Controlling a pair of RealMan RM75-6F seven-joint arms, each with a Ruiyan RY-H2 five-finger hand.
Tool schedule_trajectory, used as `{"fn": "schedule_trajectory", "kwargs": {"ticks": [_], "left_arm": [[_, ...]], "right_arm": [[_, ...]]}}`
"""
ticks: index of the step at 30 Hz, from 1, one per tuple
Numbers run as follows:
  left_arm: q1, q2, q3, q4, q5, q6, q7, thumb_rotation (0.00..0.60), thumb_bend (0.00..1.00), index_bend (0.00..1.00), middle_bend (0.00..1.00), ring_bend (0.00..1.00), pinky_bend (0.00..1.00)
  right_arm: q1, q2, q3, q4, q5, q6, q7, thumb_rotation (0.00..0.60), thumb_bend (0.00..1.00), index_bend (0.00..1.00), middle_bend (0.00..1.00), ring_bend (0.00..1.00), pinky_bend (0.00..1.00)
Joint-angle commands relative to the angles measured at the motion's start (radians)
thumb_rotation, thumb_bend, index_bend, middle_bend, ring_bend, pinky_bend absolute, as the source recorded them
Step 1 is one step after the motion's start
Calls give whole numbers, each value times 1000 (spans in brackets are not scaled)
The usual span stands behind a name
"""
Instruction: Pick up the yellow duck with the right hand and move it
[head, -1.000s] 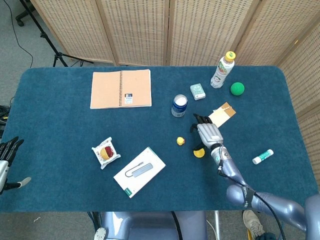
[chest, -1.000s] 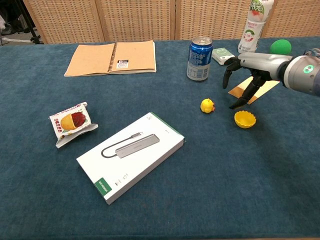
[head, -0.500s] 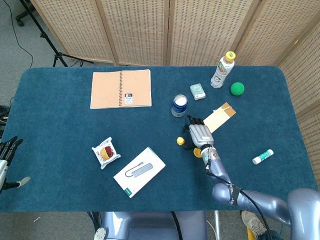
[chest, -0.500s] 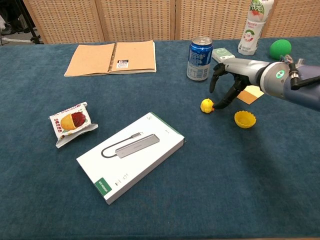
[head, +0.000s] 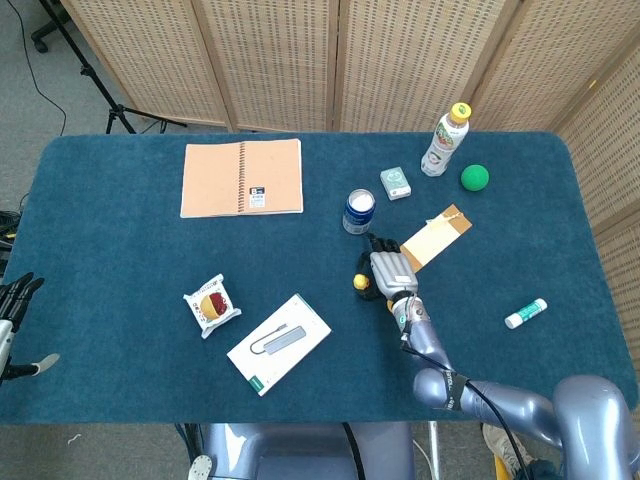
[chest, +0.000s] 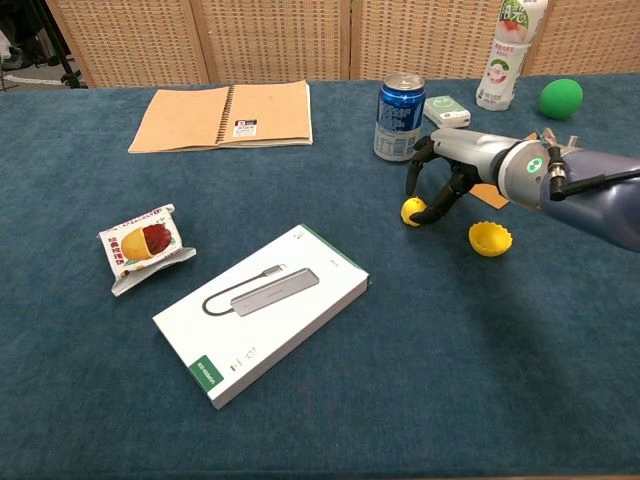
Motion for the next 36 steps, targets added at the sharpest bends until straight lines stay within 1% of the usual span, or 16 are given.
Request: {"fn": "schedule_trajectory", "kwargs": {"ticks": [1, 8, 11, 14, 19, 23, 25, 28, 30, 34, 36], "left_arm": [[0, 2, 0, 2, 1, 0, -6, 600, 0, 0, 0, 0, 0], [-1, 3, 1, 2, 1, -1, -7, 600, 0, 0, 0, 0, 0], [-1, 2, 2, 1, 2, -1, -4, 600, 0, 0, 0, 0, 0], [-2, 2, 3, 1, 2, -4, -1, 600, 0, 0, 0, 0, 0], [-3, -1, 2, 1, -1, -6, 6, 600, 0, 0, 0, 0, 0], [-4, -3, 4, 0, 1, -7, 12, 600, 0, 0, 0, 0, 0], [-4, -4, 5, -2, 3, -6, 16, 600, 0, 0, 0, 0, 0], [-4, -8, 7, -3, 5, -7, 28, 600, 0, 0, 0, 0, 0], [-6, -12, 11, -4, 7, -13, 39, 600, 0, 0, 0, 0, 0], [-8, -17, 13, -9, 10, -16, 57, 600, 0, 0, 0, 0, 0], [-8, -22, 13, -12, 14, -11, 71, 600, 0, 0, 0, 0, 0]], "right_arm": [[3, -3, -1, 4, 11, -5, -2, 600, 311, 404, 0, 0, 0], [8, -14, -11, 29, 6, -5, -9, 600, 311, 464, 0, 0, 0], [5, -12, -12, 28, 3, -7, -6, 600, 311, 485, 0, 0, 0], [1, -4, -10, 15, -8, -3, 3, 600, 332, 493, 0, 0, 0], [-13, 43, 2, -60, -43, 26, 21, 600, 343, 496, 0, 0, 0], [-30, 96, 14, -134, -67, 53, 37, 600, 345, 496, 0, 0, 0], [-43, 129, 12, -173, -85, 70, 40, 600, 347, 496, 0, 0, 0], [-86, 200, -17, -243, -131, 87, 62, 600, 349, 497, 0, 0, 0], [-114, 232, -37, -266, -163, 83, 93, 600, 349, 496, 0, 0, 0], [-145, 257, -70, -275, -208, 79, 129, 600, 349, 497, 0, 0, 0], [-163, 271, -98, -280, -226, 60, 148, 600, 350, 496, 0, 0, 0]]}}
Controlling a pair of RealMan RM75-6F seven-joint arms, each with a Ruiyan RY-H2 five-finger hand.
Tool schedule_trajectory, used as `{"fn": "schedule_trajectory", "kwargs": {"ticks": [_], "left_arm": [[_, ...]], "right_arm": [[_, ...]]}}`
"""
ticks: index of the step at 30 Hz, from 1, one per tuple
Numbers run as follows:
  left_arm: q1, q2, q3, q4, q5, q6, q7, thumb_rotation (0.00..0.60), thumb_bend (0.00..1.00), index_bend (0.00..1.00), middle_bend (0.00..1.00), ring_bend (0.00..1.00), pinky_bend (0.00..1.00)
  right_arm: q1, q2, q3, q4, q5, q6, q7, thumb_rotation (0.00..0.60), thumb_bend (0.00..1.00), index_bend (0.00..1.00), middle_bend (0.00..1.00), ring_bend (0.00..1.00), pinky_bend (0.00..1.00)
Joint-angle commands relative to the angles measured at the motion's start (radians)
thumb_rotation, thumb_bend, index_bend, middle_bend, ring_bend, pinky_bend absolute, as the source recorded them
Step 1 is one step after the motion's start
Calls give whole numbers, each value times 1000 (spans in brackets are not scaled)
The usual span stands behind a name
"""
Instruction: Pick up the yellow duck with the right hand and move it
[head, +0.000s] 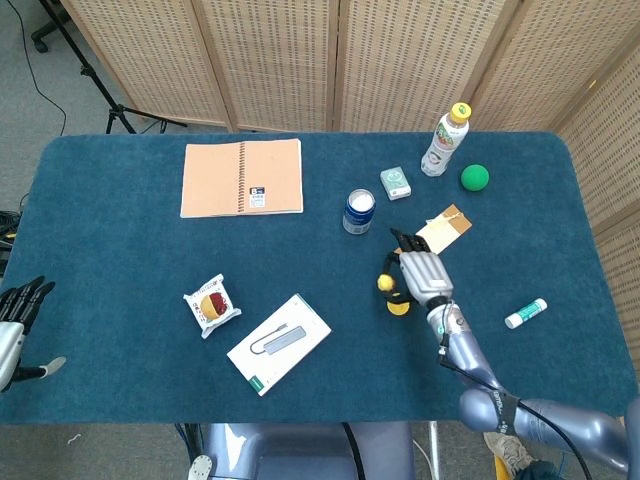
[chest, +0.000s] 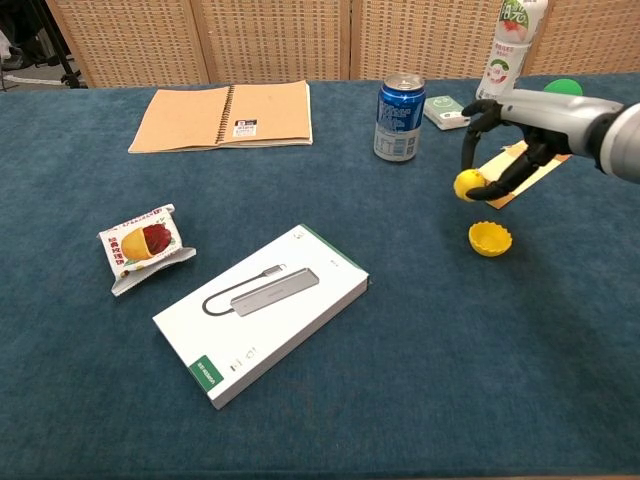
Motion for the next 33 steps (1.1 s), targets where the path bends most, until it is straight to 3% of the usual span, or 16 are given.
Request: {"fn": "schedule_trajectory", "kwargs": {"ticks": [1, 24, 27, 29, 33], "left_arm": [[-1, -6, 1, -4, 3, 3, 14, 600, 0, 0, 0, 0, 0], [-6, -8, 0, -1, -6, -6, 16, 600, 0, 0, 0, 0, 0], [-6, -10, 0, -1, -6, -6, 19, 600, 0, 0, 0, 0, 0], [-7, -11, 1, 0, -7, -8, 21, 600, 0, 0, 0, 0, 0], [-8, -11, 0, -1, -8, -8, 23, 600, 0, 0, 0, 0, 0]], "right_arm": [[-25, 20, -34, -7, -26, -25, 28, 600, 350, 496, 0, 0, 0], [-23, -19, -56, 59, -30, -59, 24, 600, 348, 496, 0, 0, 0], [-23, -14, -57, 54, -29, -64, 22, 600, 309, 433, 0, 0, 0], [-23, -7, -57, 49, -28, -70, 25, 600, 272, 337, 0, 0, 0], [-21, 3, -59, 41, -21, -73, 15, 600, 260, 286, 0, 0, 0]]}}
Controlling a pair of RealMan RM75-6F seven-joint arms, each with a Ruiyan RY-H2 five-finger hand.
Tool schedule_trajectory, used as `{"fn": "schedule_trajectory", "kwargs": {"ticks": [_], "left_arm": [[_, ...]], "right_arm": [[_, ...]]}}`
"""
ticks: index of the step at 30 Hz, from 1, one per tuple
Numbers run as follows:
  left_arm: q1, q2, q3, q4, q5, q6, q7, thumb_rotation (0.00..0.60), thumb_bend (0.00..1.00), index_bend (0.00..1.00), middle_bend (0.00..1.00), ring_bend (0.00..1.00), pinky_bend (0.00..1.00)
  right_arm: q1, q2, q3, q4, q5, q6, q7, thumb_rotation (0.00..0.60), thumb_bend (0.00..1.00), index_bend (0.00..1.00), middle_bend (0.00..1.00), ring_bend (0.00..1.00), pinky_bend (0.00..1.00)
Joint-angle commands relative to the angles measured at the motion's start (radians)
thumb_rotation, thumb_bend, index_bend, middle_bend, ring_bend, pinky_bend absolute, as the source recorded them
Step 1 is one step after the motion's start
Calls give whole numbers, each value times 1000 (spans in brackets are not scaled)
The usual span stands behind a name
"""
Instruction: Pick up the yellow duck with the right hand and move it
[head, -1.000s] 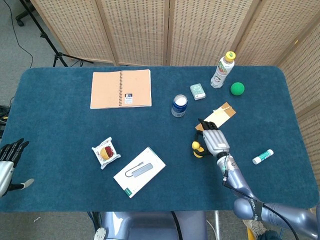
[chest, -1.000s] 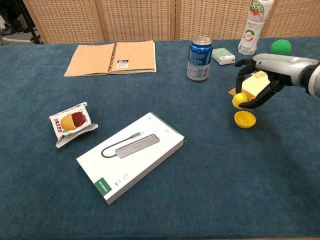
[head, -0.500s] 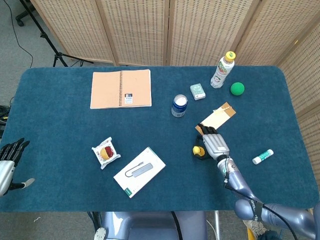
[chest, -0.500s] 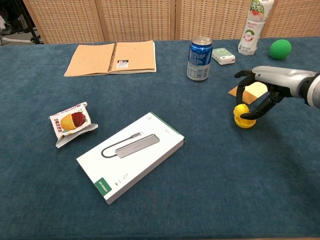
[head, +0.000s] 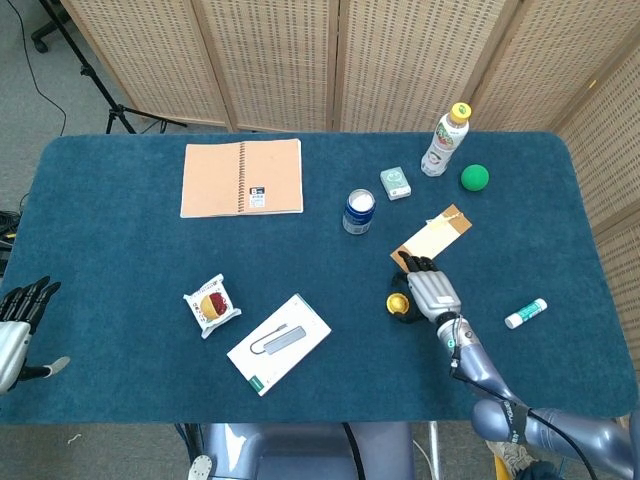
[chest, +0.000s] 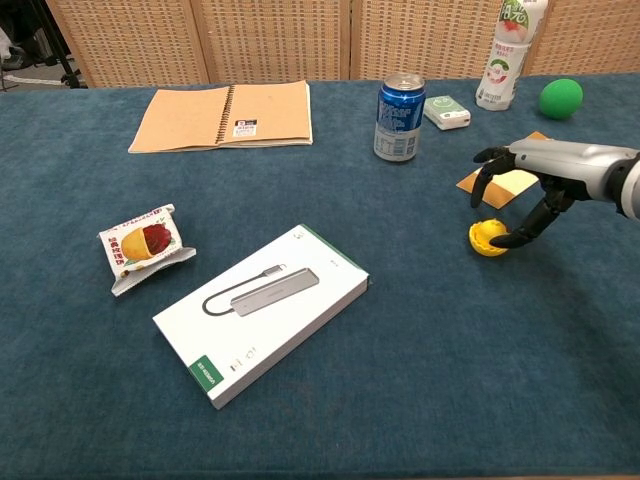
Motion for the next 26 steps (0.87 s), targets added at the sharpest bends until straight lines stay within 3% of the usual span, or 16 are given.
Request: {"fn": "schedule_trajectory", "kwargs": {"ticks": [1, 5, 10, 12, 14, 16, 21, 26], "left_arm": [[0, 0, 0, 0, 1, 1, 0, 600, 0, 0, 0, 0, 0], [1, 2, 1, -1, 4, 4, -5, 600, 0, 0, 0, 0, 0], [4, 3, 2, 0, 8, 12, -8, 600, 0, 0, 0, 0, 0], [7, 3, 0, 0, 10, 21, -9, 600, 0, 0, 0, 0, 0], [12, 3, -1, 2, 12, 35, -7, 600, 0, 0, 0, 0, 0], [16, 2, -1, 3, 16, 45, -6, 600, 0, 0, 0, 0, 0], [27, 6, 3, 3, 45, 80, -11, 600, 0, 0, 0, 0, 0], [41, 4, 8, 5, 68, 115, -13, 600, 0, 0, 0, 0, 0]], "right_arm": [[1, 6, -2, -7, 6, -3, -5, 600, 260, 277, 0, 0, 0], [-4, 29, 5, -45, 1, 11, 0, 600, 260, 268, 0, 0, 0], [-49, 137, 13, -191, -107, 90, 37, 600, 258, 243, 0, 0, 0], [-89, 190, 0, -243, -188, 152, 56, 600, 191, 196, 0, 0, 0], [-146, 235, -26, -263, -289, 245, 75, 600, 63, 139, 0, 0, 0], [-203, 255, -57, -245, -387, 334, 107, 600, 0, 104, 0, 0, 0], [-346, 271, -117, -113, -560, 556, 226, 600, 0, 99, 0, 0, 0], [-450, 261, -146, 0, -600, 669, 332, 600, 0, 57, 0, 0, 0]]}}
